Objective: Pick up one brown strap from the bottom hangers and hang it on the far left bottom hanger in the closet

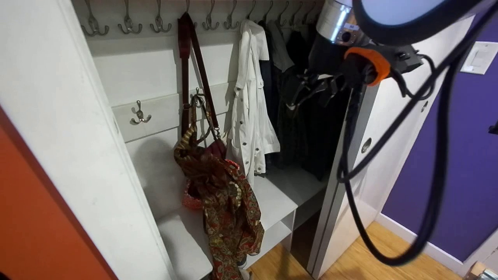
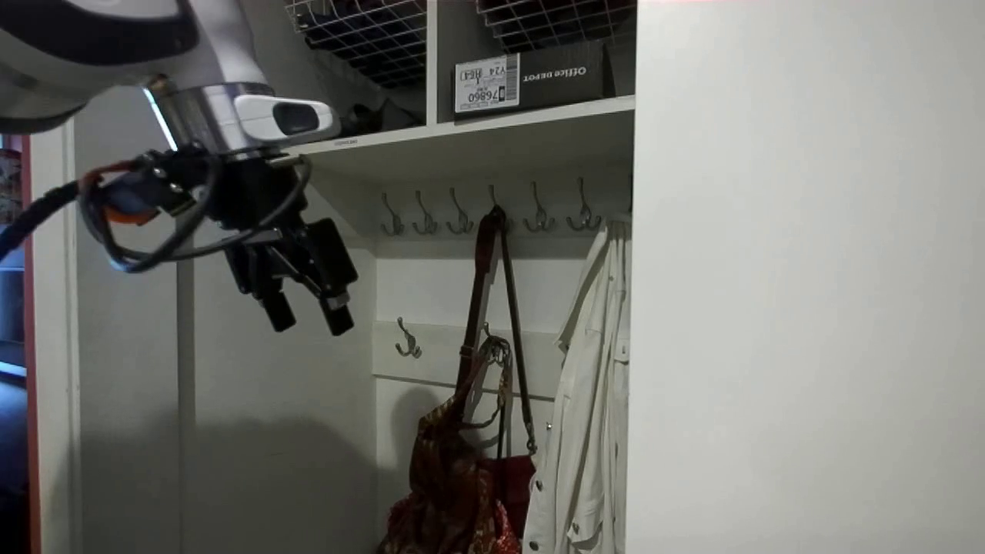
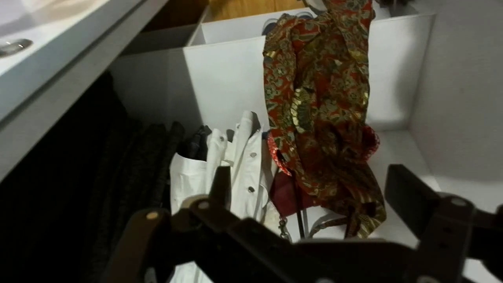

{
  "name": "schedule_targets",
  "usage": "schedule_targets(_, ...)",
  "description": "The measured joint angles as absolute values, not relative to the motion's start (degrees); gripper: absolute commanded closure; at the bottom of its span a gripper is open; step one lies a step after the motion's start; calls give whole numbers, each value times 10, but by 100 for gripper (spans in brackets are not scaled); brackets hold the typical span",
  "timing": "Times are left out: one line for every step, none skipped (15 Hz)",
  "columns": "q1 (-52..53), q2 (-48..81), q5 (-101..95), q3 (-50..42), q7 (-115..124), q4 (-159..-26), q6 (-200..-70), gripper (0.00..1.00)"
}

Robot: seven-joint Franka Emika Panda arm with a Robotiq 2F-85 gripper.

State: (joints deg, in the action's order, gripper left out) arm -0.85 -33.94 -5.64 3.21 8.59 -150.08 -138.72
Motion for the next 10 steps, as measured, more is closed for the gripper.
schedule_targets(0,-310,-43,25,72,-1487,-1409,0)
schedule_targets(9,-280,-30,18,56,-1471,-1429,0)
schedule_targets(19,-252,-16,13,41,-1455,-1446,0)
schedule_targets(29,-224,-2,9,25,-1438,-1460,0)
schedule_targets(38,-198,12,7,11,-1420,-1471,0)
schedule_targets(47,-172,24,6,-2,-1401,-1481,0)
schedule_targets(53,-146,35,5,-15,-1381,-1488,0)
schedule_targets(58,-121,45,5,-29,-1361,-1494,0)
schedule_targets(61,-97,53,5,-40,-1342,-1501,0)
schedule_targets(63,-74,59,6,-50,-1324,-1506,0)
